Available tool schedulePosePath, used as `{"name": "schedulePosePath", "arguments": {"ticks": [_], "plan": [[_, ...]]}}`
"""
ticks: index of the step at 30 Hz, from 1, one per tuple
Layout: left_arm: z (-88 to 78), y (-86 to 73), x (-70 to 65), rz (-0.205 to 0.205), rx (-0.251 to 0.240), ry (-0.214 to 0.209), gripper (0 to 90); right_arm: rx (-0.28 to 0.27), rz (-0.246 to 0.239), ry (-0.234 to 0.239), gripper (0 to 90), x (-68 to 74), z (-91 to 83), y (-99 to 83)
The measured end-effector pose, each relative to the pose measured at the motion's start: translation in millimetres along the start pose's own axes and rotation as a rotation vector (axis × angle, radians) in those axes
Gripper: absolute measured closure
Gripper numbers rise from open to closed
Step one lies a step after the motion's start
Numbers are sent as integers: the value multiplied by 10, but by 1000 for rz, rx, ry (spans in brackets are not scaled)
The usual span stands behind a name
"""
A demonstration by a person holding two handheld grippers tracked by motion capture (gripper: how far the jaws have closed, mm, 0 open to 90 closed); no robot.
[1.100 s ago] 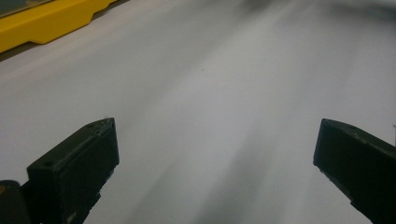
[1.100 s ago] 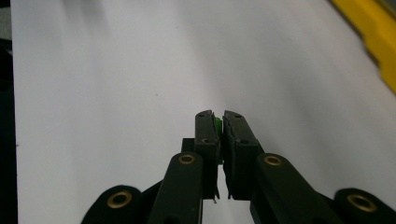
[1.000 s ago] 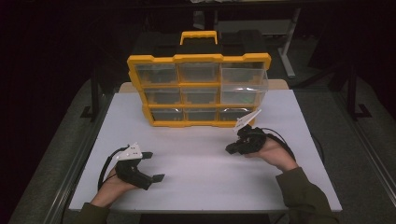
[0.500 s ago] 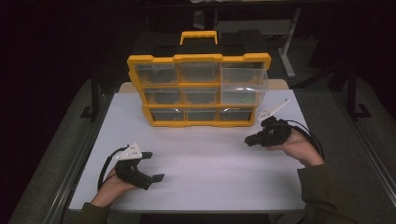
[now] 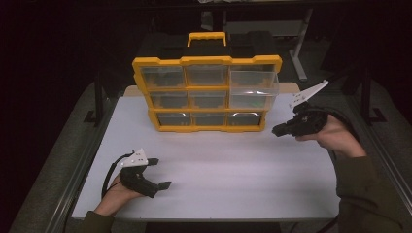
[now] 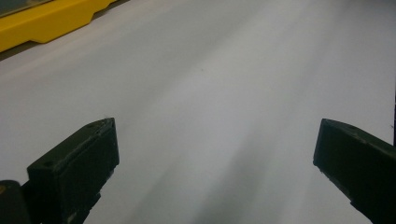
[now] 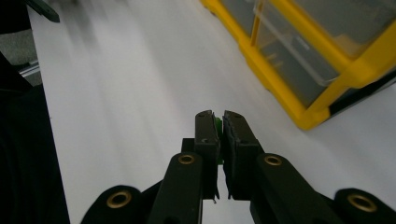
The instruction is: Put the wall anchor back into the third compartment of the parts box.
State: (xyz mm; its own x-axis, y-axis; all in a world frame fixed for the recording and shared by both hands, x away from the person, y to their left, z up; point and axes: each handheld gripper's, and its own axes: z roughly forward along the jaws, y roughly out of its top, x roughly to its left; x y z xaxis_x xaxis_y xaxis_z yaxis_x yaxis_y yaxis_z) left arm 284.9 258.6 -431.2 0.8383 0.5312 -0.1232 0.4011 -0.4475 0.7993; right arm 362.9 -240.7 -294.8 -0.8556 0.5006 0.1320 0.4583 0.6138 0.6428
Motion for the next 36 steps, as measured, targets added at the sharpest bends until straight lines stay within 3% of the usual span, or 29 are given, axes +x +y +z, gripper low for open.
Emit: {"name": "schedulePosePath", "arguments": {"ticks": [7, 15, 19, 23, 24, 30, 36], "plan": [[4, -4, 0, -6, 1, -3, 0, -11, -22, -35, 837, -45, -395, 211], [10, -1, -3, -10, 5, -4, 0, -49, -15, -66, 836, -76, -786, 478], [12, 2, -3, -6, 7, -4, 0, -68, -5, -81, 836, -63, -954, 616], [3, 3, -20, -23, 8, -6, 0, -77, -33, -104, 836, -43, -1077, 777], [-7, 7, -5, -6, 20, -4, 0, -85, -61, -113, 836, -51, -1102, 816], [12, 19, -6, -23, 8, -7, 0, -96, -55, -107, 836, 9, -1217, 1087], [29, 29, 8, -15, 19, -12, 0, -88, -87, -87, 835, 26, -1072, 1277]]}}
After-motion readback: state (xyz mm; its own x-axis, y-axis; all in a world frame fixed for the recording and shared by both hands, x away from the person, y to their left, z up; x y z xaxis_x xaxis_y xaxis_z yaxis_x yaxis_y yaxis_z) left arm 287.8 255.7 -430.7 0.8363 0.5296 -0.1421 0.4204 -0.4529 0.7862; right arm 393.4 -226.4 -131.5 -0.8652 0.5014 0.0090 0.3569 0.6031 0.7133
